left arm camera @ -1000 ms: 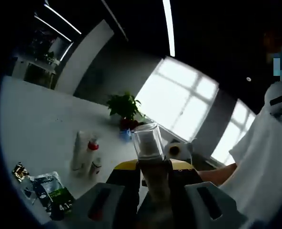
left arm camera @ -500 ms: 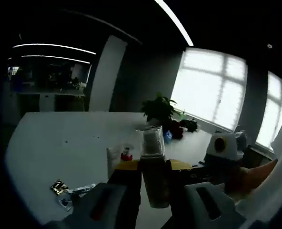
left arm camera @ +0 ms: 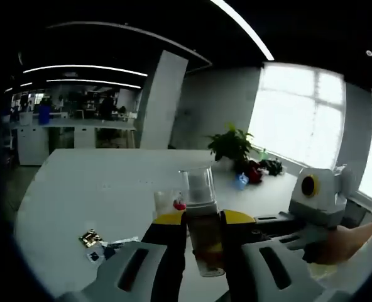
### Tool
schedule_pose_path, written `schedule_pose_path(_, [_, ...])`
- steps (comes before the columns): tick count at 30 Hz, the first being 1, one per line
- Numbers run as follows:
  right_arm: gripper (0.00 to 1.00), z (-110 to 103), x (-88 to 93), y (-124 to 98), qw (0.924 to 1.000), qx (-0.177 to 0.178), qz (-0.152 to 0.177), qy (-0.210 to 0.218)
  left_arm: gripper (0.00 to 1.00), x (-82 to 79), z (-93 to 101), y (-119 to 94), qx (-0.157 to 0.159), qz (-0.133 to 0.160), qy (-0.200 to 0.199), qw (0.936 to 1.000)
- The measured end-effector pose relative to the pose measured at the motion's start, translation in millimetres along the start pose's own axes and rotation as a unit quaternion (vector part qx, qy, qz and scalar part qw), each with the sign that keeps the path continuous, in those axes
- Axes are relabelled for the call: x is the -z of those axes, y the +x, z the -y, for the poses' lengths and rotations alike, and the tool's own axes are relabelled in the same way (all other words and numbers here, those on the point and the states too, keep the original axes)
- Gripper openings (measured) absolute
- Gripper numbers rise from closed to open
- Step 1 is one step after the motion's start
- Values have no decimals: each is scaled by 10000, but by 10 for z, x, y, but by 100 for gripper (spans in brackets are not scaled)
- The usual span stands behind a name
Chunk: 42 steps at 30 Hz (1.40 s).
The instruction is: Arrange the skincare products in the storage area until every visible bottle or jar stands upright without overlapping.
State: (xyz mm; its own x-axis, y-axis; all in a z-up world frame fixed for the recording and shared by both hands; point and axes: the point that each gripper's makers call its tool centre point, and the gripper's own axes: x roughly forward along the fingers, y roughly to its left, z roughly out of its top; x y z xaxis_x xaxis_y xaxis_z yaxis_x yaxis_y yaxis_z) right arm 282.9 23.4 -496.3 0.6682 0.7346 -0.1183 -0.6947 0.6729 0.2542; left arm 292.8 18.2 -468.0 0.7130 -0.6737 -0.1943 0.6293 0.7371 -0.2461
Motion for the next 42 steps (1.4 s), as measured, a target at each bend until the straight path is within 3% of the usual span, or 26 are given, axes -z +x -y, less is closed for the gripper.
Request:
schedule_pose_path(2, [18, -12, -19, -26, 9999, -134, 54, 76, 18, -30, 66, -17, 329, 32, 162, 9993])
schedule_pose_path(4, [19, -69, -73, -62, 9983, -490, 202, 253, 19, -68, 109, -46, 644, 113, 190, 9977])
schedule_pose_path(5, [19, -155, -85, -93, 9951, -883, 235, 383, 20, -83, 142, -71, 901, 146, 77, 9958])
schedule_pose_path(8, [19, -271, -29, -174, 9863, -1528, 111, 615, 22, -19, 211, -121, 1452, -86, -201, 9892])
schedule_pose_path(10, [18, -334, -16, -228, 9795, -1846, 114, 799, 23, 35, 279, -171, 1894, -297, -264, 9811])
schedule_pose_path(13, [18, -476, -69, -333, 9620, -2417, 234, 1250, 23, -8, 420, -264, 2494, -346, -429, 9668])
schedule_pose_path(14, [18, -525, -98, -376, 9526, -2658, 275, 1457, 23, -34, 494, -304, 2735, -346, -483, 9600])
schedule_pose_path(15, [18, -536, -108, -384, 9508, -2707, 304, 1474, 22, -55, 517, -319, 2831, -338, -482, 9573])
schedule_pose_path(18, [18, -598, -168, -443, 9343, -3033, 444, 1822, 21, -96, 532, -362, 3079, -394, -447, 9496])
schedule_pose_path(20, [18, -610, -179, -459, 9286, -3140, 453, 1923, 20, -113, 567, -380, 3191, -448, -455, 9456])
schedule_pose_path(25, [18, -724, -316, -597, 8939, -3750, 687, 2357, 19, -235, 770, -473, 3657, -420, -741, 9268])
schedule_pose_path(28, [19, -641, -336, -555, 9044, -3496, 792, 2312, 18, -263, 714, -398, 3365, -403, -849, 9370])
schedule_pose_path(29, [19, -562, -335, -508, 9164, -3235, 844, 2202, 18, -259, 672, -369, 3203, -388, -748, 9436])
schedule_pose_path(31, [20, -454, -356, -463, 9287, -2887, 932, 2133, 18, -265, 569, -306, 2799, -391, -749, 9563])
schedule_pose_path(32, [21, -381, -360, -418, 9383, -2569, 906, 2130, 17, -276, 520, -275, 2603, -368, -762, 9618])
schedule_pose_path(33, [23, -337, -360, -384, 9456, -2362, 849, 2071, 17, -300, 442, -229, 2264, -288, -655, 9714])
schedule_pose_path(34, [23, -276, -349, -346, 9579, -2028, 811, 1863, 17, -320, 357, -187, 1857, -237, -492, 9811])
schedule_pose_path(35, [24, -215, -350, -314, 9690, -1701, 822, 1593, 17, -335, 306, -162, 1577, -195, -310, 9868])
schedule_pose_path(36, [25, -189, -367, -290, 9765, -1409, 858, 1390, 17, -334, 271, -145, 1375, -219, -140, 9902])
schedule_pose_path(38, [26, -173, -399, -267, 9833, -1071, 917, 1151, 17, -373, 199, -98, 876, -140, 120, 9960])
schedule_pose_path(42, [29, -179, -410, -186, 9939, -464, 815, 580, 17, -382, 192, -39, 433, -88, 212, 9988])
